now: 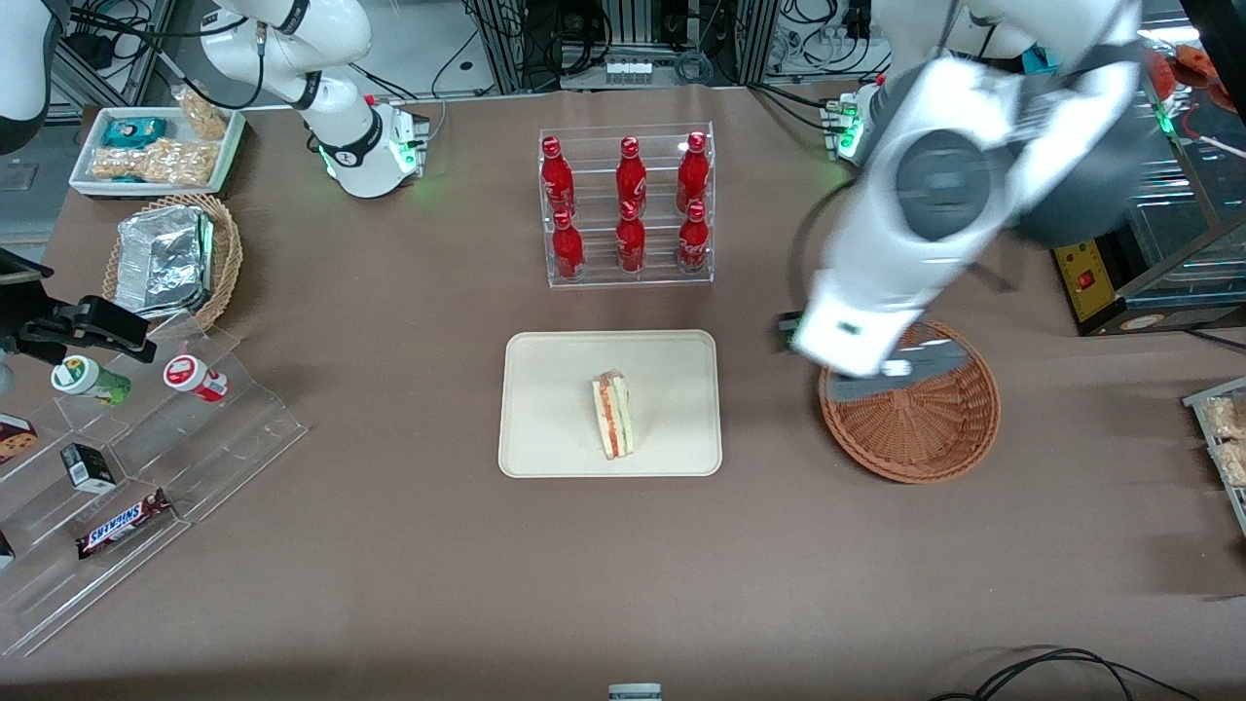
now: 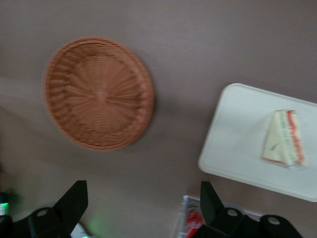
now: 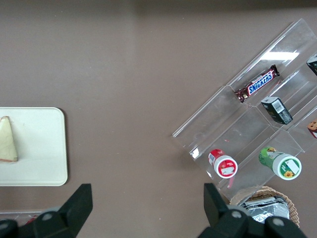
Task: Place sandwich from basket to tray
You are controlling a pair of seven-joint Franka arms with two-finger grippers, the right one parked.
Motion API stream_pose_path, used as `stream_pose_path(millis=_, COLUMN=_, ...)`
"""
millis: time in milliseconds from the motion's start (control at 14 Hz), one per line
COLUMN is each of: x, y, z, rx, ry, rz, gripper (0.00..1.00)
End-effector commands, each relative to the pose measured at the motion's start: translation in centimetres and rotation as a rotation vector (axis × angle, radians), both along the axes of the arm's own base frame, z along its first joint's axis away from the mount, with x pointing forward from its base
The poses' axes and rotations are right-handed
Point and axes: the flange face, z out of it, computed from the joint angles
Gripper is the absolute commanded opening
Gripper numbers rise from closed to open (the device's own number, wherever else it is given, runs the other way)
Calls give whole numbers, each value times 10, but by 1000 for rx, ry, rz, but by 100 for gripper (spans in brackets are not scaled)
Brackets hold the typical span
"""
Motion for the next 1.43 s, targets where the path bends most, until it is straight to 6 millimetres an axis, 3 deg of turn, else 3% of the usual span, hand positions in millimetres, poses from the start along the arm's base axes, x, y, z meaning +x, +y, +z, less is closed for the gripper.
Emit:
stream_pose_path(millis=0, x=-30, y=84, z=10, rx=-9, ry=79, rz=-92, gripper=100)
stream_pose_path(millis=214, x=-38, y=167, z=29, rx=-22, ry=125, rz=-51, gripper=100)
stream_pose_path(millis=357, x=-42, y=206, z=42, rx=-30, ry=111, rz=-7, gripper=100)
stream_pose_path(millis=429, x=-44, y=213, z=45, rx=-31, ry=111, rz=-6, gripper=100)
stream_pose_path(millis=1357, x=-72, y=203, z=89, rx=-33, ry=62, rz=-92, gripper=100)
